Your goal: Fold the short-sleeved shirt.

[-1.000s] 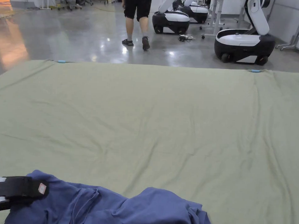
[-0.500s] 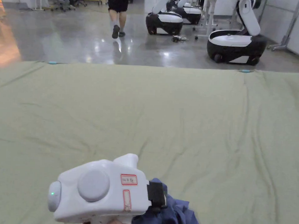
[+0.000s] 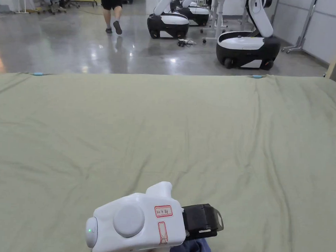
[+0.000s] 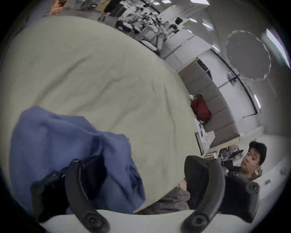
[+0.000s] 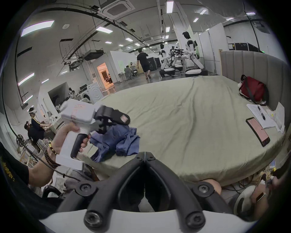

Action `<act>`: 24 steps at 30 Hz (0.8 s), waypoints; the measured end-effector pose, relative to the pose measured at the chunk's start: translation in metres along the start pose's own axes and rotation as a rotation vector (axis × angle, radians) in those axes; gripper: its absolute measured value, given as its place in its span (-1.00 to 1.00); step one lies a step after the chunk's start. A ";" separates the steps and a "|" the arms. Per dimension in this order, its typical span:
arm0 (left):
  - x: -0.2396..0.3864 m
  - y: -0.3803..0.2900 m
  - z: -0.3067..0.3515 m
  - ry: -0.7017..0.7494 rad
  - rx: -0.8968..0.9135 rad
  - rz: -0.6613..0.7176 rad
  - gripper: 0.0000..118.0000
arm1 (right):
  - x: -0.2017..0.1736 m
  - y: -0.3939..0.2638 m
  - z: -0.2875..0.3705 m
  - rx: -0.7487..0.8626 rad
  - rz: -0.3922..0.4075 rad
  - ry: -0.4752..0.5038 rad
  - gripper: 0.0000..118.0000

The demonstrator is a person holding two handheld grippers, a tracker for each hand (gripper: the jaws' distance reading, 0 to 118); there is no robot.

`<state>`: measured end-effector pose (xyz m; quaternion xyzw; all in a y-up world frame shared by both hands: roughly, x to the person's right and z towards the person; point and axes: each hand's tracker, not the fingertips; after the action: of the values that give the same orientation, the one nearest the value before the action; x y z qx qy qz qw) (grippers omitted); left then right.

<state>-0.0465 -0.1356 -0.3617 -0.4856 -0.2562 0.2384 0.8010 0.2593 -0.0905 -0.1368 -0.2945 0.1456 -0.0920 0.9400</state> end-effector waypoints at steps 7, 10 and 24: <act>0.004 0.002 0.092 -0.114 0.184 -0.065 0.54 | -0.004 0.003 -0.003 0.005 0.004 0.009 -0.95; -0.023 0.001 0.114 -0.109 0.198 -0.056 -0.95 | -0.006 0.004 -0.004 0.001 0.010 0.015 -0.95; -0.076 -0.015 0.009 -0.427 -0.016 0.128 -1.00 | -0.018 0.005 -0.014 -0.017 0.038 0.031 -0.95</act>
<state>-0.1081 -0.1838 -0.3578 -0.4457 -0.3906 0.3840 0.7081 0.2379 -0.0891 -0.1463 -0.2981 0.1666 -0.0772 0.9367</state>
